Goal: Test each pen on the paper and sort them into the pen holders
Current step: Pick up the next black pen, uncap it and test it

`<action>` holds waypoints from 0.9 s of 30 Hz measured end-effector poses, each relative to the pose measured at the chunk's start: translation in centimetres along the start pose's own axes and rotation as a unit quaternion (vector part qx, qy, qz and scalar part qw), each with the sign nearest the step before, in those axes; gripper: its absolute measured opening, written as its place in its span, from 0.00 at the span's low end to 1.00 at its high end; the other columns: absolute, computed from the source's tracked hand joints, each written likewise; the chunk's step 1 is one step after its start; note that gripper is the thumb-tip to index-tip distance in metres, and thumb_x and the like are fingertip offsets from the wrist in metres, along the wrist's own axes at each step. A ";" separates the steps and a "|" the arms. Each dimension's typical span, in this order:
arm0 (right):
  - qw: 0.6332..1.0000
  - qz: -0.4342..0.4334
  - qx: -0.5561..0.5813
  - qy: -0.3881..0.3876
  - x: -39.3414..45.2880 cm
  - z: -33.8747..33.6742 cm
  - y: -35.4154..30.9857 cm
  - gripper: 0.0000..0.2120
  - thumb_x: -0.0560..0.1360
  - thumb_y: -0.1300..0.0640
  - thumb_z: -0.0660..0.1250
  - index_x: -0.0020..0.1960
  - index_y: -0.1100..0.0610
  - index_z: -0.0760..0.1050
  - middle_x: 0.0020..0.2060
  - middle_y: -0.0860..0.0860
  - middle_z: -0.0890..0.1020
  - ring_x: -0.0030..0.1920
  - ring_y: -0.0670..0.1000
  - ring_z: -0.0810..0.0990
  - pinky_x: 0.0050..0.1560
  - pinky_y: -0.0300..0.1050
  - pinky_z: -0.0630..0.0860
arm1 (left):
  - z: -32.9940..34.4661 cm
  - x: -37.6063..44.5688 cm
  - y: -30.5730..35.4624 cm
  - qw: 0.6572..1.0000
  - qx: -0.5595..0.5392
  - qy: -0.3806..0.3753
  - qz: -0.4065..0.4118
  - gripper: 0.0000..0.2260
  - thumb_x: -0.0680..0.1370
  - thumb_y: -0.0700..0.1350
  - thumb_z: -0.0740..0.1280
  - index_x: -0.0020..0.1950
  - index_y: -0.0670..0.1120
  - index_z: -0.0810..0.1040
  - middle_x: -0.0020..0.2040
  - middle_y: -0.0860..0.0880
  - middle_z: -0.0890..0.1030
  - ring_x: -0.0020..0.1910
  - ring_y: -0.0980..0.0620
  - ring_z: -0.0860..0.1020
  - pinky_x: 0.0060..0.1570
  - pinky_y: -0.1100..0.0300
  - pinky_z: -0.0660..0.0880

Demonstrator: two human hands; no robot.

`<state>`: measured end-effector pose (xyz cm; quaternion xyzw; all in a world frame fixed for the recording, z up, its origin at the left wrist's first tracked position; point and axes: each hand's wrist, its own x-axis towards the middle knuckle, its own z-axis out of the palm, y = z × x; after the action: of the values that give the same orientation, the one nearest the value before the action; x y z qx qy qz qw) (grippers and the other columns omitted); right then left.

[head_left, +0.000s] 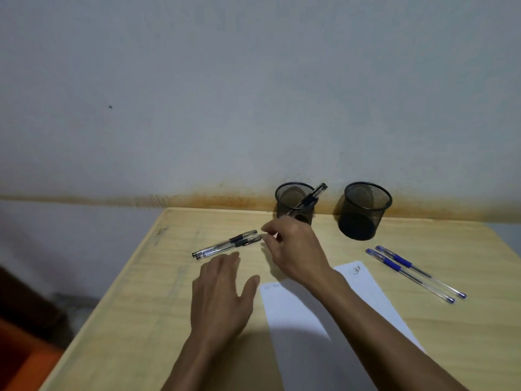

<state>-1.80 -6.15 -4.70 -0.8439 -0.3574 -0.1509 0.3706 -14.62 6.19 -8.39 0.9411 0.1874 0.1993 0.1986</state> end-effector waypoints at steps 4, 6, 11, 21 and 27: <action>0.984 -0.061 -0.122 -0.113 2.0 3.1 -0.8 0.08 0.80 0.56 0.64 0.54 0.55 0.82 0.46 0.52 0.81 0.49 0.56 0.78 0.41 0.53 0.79 | 0.7 -1.0 -1.8 0.998 0.058 -0.015 -0.004 0.22 0.77 0.63 0.60 0.64 0.51 0.77 0.65 0.51 0.75 0.67 0.49 0.69 0.61 0.51 0.68; 0.970 -0.097 -0.166 -0.146 2.5 4.2 -0.9 0.08 0.81 0.56 0.63 0.54 0.54 0.81 0.47 0.52 0.80 0.50 0.56 0.77 0.38 0.52 0.77 | 0.9 -1.1 -1.9 0.998 0.059 -0.003 -0.001 0.22 0.77 0.62 0.60 0.62 0.50 0.78 0.64 0.51 0.76 0.66 0.49 0.70 0.62 0.51 0.68; 0.947 -0.150 -0.222 -0.179 3.0 5.1 -0.8 0.08 0.82 0.55 0.63 0.56 0.55 0.79 0.49 0.51 0.80 0.53 0.56 0.76 0.35 0.49 0.72 | 1.6 -1.2 -2.0 0.998 0.057 0.030 0.006 0.21 0.76 0.61 0.61 0.59 0.48 0.80 0.61 0.49 0.78 0.63 0.48 0.73 0.60 0.51 0.69; 0.971 -0.088 -0.120 -0.186 1.6 2.0 -2.1 0.16 0.83 0.55 0.60 0.68 0.58 0.73 0.56 0.56 0.78 0.57 0.58 0.75 0.51 0.56 0.77 | 0.9 -1.6 -1.8 0.999 0.029 0.032 0.008 0.18 0.76 0.58 0.63 0.57 0.47 0.81 0.60 0.50 0.79 0.62 0.48 0.74 0.60 0.53 0.67; 0.967 0.198 0.162 0.002 -3.8 -6.1 -3.8 0.05 0.74 0.64 0.70 0.46 0.55 0.80 0.33 0.57 0.82 0.34 0.52 0.81 0.40 0.43 0.78 | -1.6 -2.3 -0.4 0.974 -0.215 0.066 -0.025 0.12 0.76 0.50 0.71 0.59 0.52 0.80 0.51 0.62 0.77 0.55 0.66 0.76 0.56 0.58 0.77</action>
<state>-7.12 -10.73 -0.53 -0.8260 -0.2023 -0.0165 0.5259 -17.38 6.02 -7.93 0.8561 0.1765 0.2913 0.3887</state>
